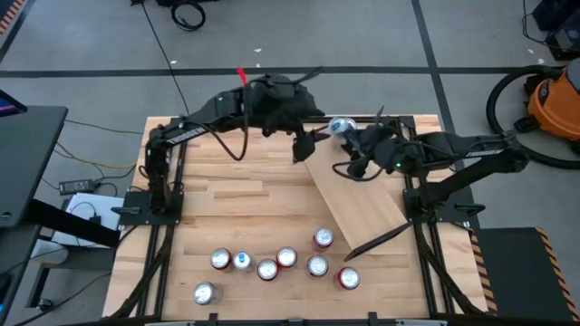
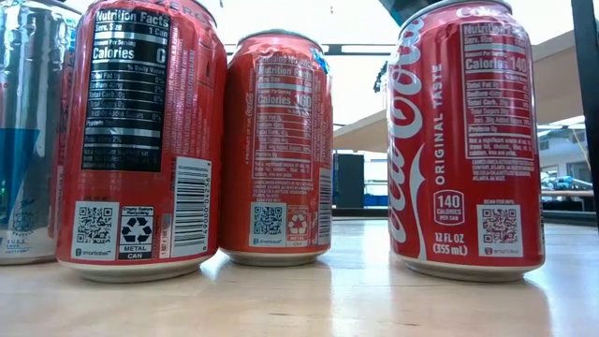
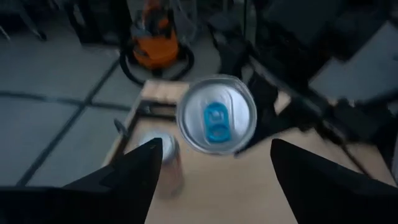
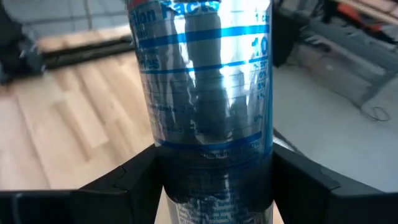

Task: Place canned beverage on shelf
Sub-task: Put the top blue soda can on the shelf

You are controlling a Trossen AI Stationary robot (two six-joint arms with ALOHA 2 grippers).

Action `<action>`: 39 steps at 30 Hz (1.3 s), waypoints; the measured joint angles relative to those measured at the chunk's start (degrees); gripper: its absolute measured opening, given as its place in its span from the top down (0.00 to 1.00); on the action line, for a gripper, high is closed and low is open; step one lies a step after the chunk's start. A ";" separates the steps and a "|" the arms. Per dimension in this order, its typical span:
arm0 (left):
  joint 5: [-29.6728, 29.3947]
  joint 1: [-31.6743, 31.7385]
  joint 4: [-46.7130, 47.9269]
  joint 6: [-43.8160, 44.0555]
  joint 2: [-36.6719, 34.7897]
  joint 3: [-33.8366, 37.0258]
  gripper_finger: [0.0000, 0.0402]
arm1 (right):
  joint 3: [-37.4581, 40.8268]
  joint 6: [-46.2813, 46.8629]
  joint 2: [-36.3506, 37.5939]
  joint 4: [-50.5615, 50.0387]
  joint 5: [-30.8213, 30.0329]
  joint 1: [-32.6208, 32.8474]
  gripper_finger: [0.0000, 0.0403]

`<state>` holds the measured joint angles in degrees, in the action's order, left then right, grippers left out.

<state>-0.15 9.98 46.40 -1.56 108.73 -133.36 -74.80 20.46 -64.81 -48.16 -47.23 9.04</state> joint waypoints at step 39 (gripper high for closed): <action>-4.64 -4.46 -56.56 8.47 -2.83 34.42 0.25 | 0.73 24.40 3.33 -5.89 -25.75 16.50 0.36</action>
<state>-4.79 5.52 -10.16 6.92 105.90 -98.94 -74.06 44.86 -61.48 -54.05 -72.98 25.54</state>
